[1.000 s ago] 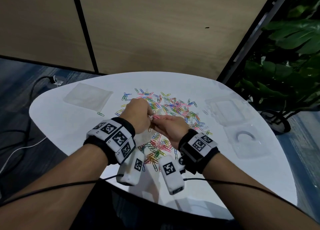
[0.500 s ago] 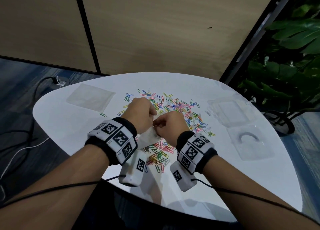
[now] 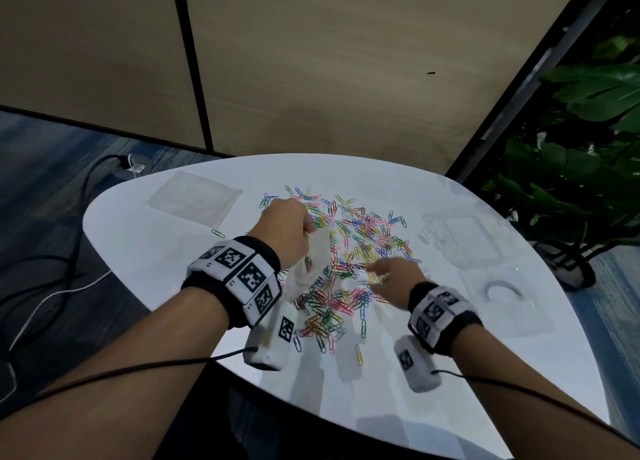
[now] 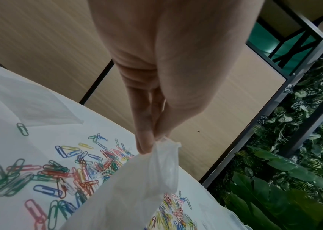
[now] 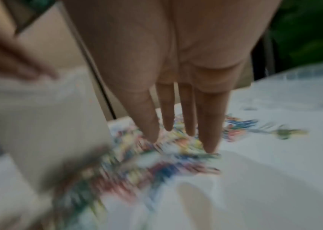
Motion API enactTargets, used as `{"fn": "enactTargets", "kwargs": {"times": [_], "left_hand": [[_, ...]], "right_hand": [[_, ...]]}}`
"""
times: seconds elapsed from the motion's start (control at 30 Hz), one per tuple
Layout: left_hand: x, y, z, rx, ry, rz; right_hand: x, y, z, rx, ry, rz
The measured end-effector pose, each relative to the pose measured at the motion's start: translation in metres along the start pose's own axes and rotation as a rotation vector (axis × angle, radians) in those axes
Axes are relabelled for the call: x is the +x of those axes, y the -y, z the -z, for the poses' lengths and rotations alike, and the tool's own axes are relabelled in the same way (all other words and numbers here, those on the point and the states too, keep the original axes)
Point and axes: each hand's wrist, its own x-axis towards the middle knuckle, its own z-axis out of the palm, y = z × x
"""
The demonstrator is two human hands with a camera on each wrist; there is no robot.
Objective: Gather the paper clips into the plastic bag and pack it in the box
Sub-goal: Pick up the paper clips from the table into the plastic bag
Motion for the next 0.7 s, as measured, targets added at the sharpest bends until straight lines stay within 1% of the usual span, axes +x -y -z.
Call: {"fn": "enactTargets", "kwargs": {"times": [0.03,0.07,0.1,0.17,0.27,0.37,0.43,0.47,0.5,0.57,0.63,0.67,0.7], "left_hand": [[0.0,0.001,0.001,-0.001,-0.001,-0.001],[-0.001,0.001,0.002,0.001,0.0,-0.003],[-0.002,0.001,0.003,0.004,0.001,-0.004],[-0.002,0.002,0.005,0.006,0.001,-0.004],[-0.003,0.002,0.007,0.01,0.002,-0.006],[-0.003,0.001,0.006,0.017,0.007,-0.005],[-0.003,0.002,0.006,0.032,0.02,0.002],[-0.003,0.002,0.005,0.039,0.03,0.007],[-0.002,0.003,0.005,0.045,0.038,0.012],[-0.001,0.004,0.004,0.056,0.048,0.017],[-0.001,0.004,0.004,0.06,0.06,0.026],[-0.001,0.004,0.003,0.059,0.07,0.029],[-0.001,0.003,0.003,0.052,0.083,0.032]], "right_hand": [[0.0,-0.009,-0.01,-0.168,0.073,-0.028],[-0.001,-0.014,-0.022,-0.25,0.123,-0.041],[-0.001,-0.018,-0.034,-0.271,0.135,-0.032],[0.004,-0.02,-0.055,-0.285,0.082,0.017],[0.009,-0.015,-0.074,-0.369,-0.058,0.099],[0.014,-0.015,-0.079,-0.442,-0.13,0.157],[0.016,-0.015,-0.072,-0.414,-0.147,0.138],[0.016,-0.014,-0.066,-0.373,-0.146,0.107],[0.015,-0.014,-0.06,-0.284,-0.144,0.061],[0.014,-0.016,-0.047,-0.021,-0.169,-0.059],[0.013,-0.018,-0.035,0.223,-0.156,-0.162],[0.012,-0.017,-0.029,0.389,-0.127,-0.197],[0.011,-0.012,-0.022,0.611,-0.095,-0.208]]}}
